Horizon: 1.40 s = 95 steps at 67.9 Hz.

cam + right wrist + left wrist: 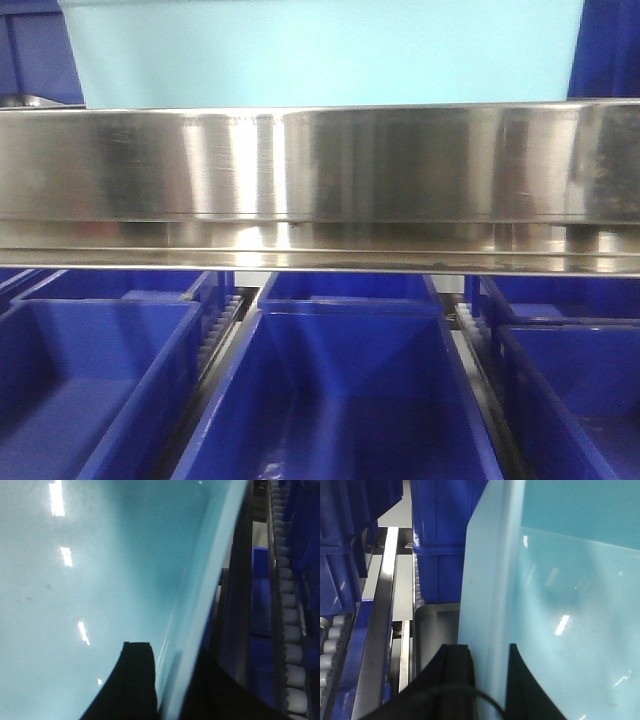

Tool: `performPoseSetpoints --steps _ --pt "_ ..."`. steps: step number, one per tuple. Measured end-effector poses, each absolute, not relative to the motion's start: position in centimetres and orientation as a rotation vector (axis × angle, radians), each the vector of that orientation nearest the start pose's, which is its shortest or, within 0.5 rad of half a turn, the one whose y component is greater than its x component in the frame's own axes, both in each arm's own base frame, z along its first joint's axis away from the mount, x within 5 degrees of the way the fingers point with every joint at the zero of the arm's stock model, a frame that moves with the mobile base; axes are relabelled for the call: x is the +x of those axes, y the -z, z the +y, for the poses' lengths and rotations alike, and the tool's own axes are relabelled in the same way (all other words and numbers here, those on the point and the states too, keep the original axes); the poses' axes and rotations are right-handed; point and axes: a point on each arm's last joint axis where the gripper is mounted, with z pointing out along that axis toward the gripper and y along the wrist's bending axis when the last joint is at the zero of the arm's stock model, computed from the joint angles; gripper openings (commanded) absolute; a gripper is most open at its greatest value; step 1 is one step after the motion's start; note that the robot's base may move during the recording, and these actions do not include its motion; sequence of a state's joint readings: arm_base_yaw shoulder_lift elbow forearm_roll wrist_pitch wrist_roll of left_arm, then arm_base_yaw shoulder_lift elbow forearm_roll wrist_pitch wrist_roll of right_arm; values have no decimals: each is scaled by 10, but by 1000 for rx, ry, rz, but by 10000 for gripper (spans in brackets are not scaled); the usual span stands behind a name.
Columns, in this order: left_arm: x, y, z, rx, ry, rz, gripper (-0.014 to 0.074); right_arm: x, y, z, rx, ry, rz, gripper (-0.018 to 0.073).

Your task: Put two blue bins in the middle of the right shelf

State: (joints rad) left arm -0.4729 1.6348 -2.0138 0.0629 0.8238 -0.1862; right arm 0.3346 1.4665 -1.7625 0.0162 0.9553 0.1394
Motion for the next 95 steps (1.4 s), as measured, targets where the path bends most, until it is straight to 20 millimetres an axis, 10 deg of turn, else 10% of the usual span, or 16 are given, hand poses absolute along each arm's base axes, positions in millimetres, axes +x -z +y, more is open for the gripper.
performPoseSetpoints --steps 95 --pt "311 -484 -155 295 331 2159 -111 294 -468 103 -219 -285 2180 -153"
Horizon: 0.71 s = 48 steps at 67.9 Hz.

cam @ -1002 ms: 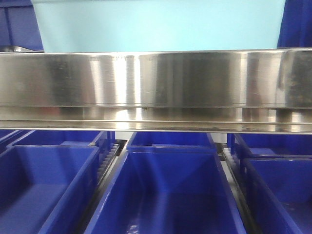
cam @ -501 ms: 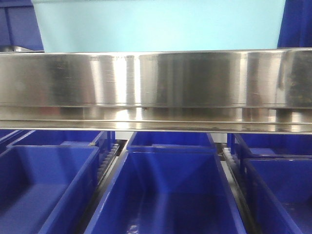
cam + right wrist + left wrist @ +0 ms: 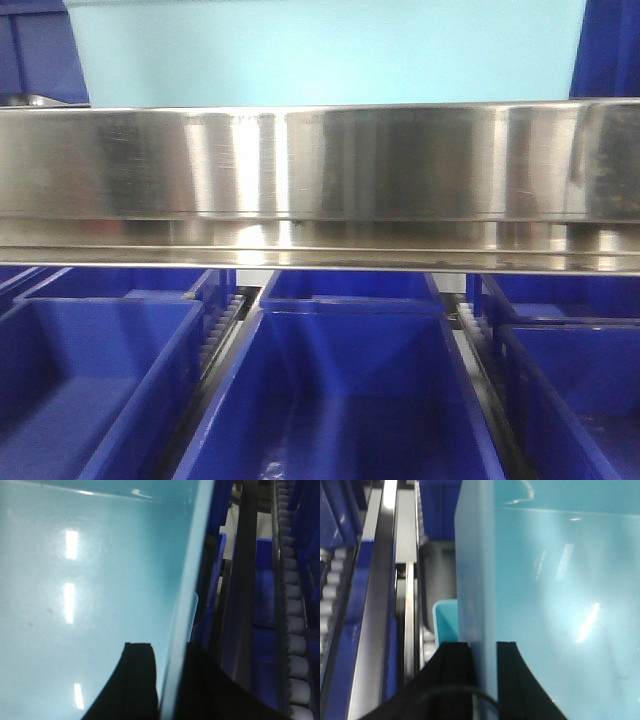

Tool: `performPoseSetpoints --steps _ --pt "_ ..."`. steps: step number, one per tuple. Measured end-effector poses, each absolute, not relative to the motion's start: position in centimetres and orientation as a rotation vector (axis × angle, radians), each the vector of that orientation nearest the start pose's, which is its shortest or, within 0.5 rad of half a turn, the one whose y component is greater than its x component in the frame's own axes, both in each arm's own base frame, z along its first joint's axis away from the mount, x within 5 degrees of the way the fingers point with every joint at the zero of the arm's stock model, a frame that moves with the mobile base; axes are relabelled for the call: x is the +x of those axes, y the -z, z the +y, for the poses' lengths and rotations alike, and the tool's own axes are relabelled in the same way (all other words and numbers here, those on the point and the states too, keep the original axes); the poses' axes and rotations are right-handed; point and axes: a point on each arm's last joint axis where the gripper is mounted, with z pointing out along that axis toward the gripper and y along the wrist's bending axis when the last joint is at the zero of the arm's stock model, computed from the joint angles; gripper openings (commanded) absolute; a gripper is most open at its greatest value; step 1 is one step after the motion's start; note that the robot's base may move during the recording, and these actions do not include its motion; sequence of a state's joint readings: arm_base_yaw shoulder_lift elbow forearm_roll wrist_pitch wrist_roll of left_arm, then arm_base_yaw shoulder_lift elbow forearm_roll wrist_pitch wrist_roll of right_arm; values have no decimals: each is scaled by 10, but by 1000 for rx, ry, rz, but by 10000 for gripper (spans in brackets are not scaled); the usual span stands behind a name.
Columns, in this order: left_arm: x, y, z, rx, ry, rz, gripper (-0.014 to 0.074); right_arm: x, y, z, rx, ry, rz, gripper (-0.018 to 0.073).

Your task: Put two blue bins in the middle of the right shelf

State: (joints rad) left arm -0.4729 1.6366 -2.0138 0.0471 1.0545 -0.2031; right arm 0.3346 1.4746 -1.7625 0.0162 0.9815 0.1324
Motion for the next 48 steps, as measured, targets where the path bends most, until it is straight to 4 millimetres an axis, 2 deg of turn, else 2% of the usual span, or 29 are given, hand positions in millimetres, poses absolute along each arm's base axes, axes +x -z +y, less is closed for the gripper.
performPoseSetpoints --steps 8,25,48 --pt "311 -480 -155 294 323 2193 -111 296 -465 105 -222 -284 2189 -153" --pt "322 -458 -160 303 288 2307 -111 309 -453 108 -230 -270 2227 -153" --pt "330 -448 -161 306 230 2341 -102 314 -448 110 -234 -263 2244 -153"
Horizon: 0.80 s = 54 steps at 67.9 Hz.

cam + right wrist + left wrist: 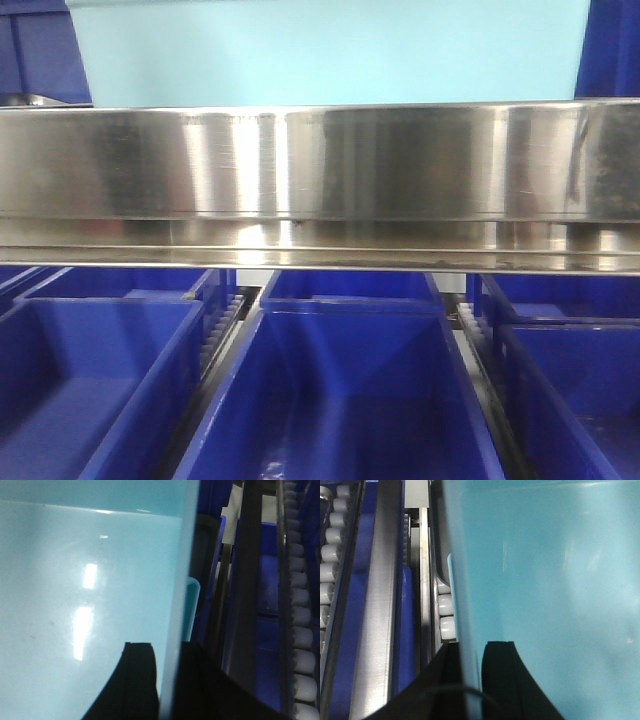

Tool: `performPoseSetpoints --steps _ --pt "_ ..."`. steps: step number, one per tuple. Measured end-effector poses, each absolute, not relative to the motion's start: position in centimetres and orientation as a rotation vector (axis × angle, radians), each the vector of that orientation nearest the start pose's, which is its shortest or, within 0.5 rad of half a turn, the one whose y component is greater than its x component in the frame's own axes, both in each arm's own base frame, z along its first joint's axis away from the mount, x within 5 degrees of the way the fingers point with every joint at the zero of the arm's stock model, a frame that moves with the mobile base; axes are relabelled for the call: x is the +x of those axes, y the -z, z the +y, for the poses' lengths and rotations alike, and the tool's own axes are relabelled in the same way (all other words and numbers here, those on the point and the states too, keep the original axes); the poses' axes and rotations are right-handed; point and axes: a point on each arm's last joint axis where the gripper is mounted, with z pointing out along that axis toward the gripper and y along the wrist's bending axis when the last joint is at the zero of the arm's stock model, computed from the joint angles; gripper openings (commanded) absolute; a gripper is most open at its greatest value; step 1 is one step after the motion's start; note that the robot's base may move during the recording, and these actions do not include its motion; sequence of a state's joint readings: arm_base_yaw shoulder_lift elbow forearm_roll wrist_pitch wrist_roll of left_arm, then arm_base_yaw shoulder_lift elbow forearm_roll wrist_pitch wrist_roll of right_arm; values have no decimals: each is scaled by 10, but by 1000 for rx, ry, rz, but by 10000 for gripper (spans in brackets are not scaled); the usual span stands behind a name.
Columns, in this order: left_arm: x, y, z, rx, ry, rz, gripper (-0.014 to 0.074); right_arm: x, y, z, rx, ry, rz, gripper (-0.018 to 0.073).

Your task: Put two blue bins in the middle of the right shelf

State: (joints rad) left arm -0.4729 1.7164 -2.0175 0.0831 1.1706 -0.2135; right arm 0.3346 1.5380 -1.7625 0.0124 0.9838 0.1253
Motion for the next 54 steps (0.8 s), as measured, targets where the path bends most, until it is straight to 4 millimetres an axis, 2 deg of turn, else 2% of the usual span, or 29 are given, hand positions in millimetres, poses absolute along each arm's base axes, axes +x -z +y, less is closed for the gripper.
performPoseSetpoints --steps 6,11,18,22,27,31,36,54 --pt "330 -448 -161 306 230 2342 -27 314 -447 110 -234 -262 2249 -141" --pt "330 -448 -161 306 229 2344 90 315 -446 110 -235 -259 2252 -68" --pt "328 -447 -160 310 223 2366 284 314 -445 110 -239 -251 2265 110" --pt "328 -446 -160 311 220 2375 409 314 -444 110 -241 -249 2269 261" --pt "327 -446 -160 311 217 2382 522 314 -444 110 -242 -249 2269 417" --pt "327 -446 -160 311 215 2386 582 314 -444 109 -246 -238 2269 498" --pt "327 -445 -160 312 214 2390 605 314 -444 109 -249 -237 2271 544" --pt "320 -456 -150 304 145 2351 601 299 -451 104 -253 -229 2307 538"
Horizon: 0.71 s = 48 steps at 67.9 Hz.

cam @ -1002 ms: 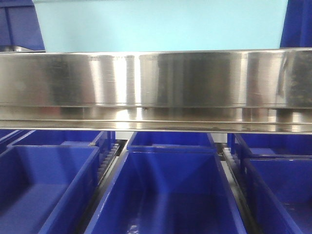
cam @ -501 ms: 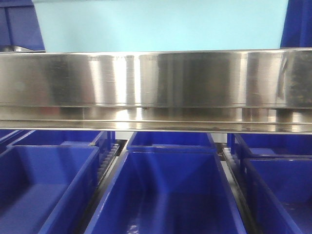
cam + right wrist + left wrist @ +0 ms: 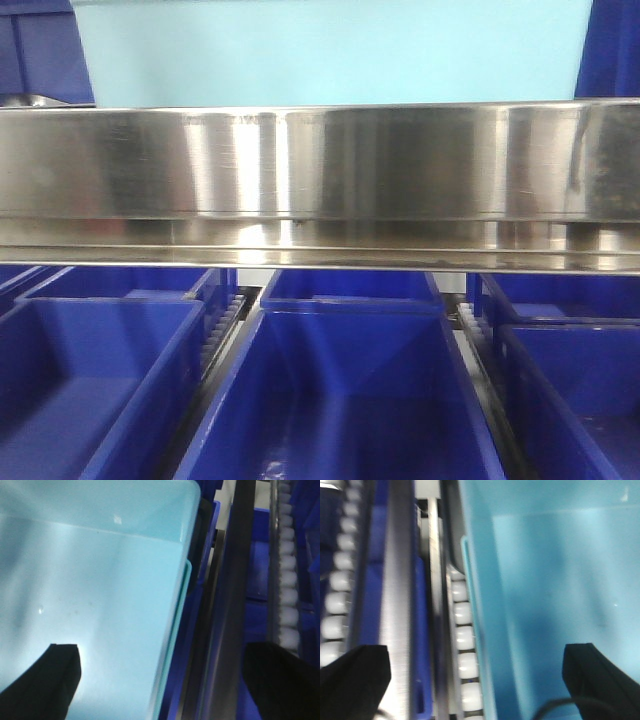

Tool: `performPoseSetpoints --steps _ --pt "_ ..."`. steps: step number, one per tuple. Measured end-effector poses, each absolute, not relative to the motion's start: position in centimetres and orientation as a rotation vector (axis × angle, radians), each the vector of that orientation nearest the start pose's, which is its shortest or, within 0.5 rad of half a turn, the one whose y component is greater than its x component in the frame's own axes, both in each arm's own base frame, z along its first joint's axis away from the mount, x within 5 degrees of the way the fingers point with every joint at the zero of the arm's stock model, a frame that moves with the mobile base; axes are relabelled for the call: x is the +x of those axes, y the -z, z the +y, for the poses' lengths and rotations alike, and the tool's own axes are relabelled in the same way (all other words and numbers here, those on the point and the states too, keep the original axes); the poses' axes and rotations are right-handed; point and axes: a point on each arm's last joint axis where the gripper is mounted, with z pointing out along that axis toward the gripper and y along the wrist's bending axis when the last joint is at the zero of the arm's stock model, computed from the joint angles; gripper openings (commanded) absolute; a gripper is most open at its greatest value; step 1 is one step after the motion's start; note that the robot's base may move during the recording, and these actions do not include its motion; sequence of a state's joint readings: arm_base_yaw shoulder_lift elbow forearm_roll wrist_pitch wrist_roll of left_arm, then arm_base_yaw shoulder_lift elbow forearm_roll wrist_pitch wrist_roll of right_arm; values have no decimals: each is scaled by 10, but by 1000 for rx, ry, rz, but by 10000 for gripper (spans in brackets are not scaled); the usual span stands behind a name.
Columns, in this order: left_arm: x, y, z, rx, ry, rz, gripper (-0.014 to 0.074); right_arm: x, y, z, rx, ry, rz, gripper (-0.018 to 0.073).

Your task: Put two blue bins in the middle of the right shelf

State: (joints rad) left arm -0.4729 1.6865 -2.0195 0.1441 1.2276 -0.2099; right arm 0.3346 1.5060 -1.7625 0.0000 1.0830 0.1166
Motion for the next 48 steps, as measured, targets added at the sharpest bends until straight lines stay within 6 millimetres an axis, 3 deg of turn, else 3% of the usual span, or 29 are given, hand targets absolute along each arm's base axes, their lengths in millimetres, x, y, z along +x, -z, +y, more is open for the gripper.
performPoseSetpoints --steps 14,37,48 --pt "318 -455 -147 314 109 2351 596 293 -441 102 -229 -222 2403 538" --pt "322 -379 -159 369 161 2578 536 302 -385 108 -155 -269 2504 538" --pt "321 -356 -160 376 166 2637 536 301 -369 109 -146 -285 2543 538"
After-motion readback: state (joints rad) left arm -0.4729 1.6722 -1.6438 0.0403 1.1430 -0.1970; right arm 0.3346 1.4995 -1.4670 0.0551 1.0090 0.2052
